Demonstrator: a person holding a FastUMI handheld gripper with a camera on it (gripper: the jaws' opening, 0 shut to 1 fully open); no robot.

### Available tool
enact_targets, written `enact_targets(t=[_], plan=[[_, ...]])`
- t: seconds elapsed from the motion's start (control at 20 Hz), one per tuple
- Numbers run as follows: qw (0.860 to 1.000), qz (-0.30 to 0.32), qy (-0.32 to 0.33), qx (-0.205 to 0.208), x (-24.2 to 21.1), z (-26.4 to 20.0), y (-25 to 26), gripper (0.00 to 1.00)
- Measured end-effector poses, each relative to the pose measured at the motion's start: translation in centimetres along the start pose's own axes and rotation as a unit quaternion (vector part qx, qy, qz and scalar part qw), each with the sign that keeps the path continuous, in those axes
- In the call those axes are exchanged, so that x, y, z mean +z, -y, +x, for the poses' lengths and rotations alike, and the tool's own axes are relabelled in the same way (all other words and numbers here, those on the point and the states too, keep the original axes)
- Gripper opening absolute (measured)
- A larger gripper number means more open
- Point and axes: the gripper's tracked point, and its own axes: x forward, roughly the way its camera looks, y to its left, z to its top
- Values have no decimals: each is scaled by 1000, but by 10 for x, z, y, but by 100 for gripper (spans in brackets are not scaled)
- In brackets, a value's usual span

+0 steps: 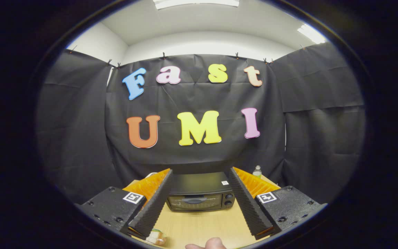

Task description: Open the toaster oven, put the food inside, and close the toaster oven door.

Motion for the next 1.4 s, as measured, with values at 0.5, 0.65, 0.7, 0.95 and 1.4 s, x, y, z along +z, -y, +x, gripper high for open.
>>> enact_targets(t=[0.5, 0.65, 0.7, 0.95, 1.4], plan=[[1000, 3, -9, 1, -6, 1, 7, 100], [1000, 6, -10, -3, -8, 3, 11, 100], [1000, 6, -10, -4, -8, 4, 13, 100], [1000, 2, -14, -10, -14, 8, 24, 100], [999, -18, -43, 1, -52, 42, 36, 100]])
